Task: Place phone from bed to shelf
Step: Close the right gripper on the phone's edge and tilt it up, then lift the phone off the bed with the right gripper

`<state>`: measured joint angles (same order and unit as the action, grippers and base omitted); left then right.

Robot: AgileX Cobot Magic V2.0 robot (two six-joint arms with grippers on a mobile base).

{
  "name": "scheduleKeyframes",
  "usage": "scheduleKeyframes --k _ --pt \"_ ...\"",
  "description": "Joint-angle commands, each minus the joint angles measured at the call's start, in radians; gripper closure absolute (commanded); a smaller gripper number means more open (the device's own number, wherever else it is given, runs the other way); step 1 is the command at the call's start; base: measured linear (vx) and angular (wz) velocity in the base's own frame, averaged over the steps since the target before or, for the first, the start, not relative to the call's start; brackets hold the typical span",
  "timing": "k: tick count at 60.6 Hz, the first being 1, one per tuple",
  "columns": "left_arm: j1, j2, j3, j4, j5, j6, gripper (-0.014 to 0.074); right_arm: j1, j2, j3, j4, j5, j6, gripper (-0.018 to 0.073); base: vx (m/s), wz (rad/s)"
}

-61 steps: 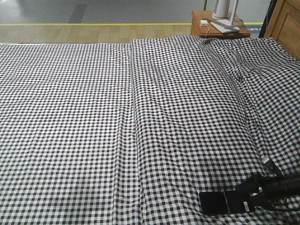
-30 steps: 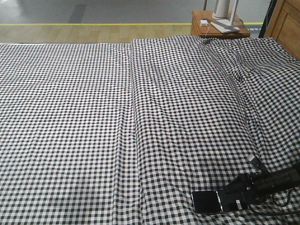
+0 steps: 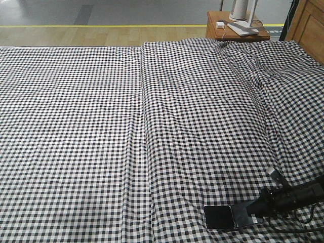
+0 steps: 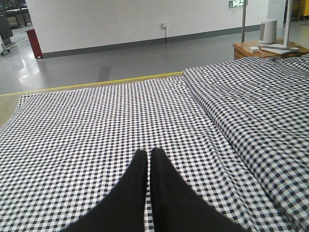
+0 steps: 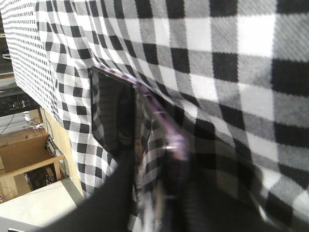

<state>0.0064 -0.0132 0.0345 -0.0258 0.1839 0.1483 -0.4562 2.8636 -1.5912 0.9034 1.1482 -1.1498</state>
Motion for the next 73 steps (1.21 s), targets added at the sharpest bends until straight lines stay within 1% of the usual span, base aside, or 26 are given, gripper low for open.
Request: scheduleKeyframes --k 1,19,38,58,68,73 --pt "-0.006 -0.013 -0.022 -0.009 -0.072 -0.006 0.0595 0.004 -0.053 -0.011 0.019 0.124 -0.019 0.0575 0.00 0.00" --pt "-0.006 -0.013 -0.022 -0.009 -0.072 -0.006 0.0595 0.004 -0.069 -0.011 0.021 0.139 -0.033 0.0570 0.00 0.00" --pt "-0.006 -0.013 -0.022 -0.009 -0.072 -0.006 0.0595 0.005 -0.173 -0.010 0.023 0.140 -0.033 0.0564 0.00 0.00" --pt "-0.006 -0.013 -0.022 -0.009 -0.072 -0.006 0.0595 0.014 -0.393 0.004 0.038 0.140 -0.006 0.0563 0.00 0.00" --pt "-0.006 -0.013 -0.022 -0.009 -0.072 -0.006 0.0595 0.035 -0.517 0.075 0.067 0.140 -0.059 0.0563 0.00 0.00" --pt "-0.006 -0.013 -0.022 -0.009 -0.072 -0.006 0.0595 0.037 -0.575 0.114 0.085 0.140 -0.059 0.0563 0.00 0.00"
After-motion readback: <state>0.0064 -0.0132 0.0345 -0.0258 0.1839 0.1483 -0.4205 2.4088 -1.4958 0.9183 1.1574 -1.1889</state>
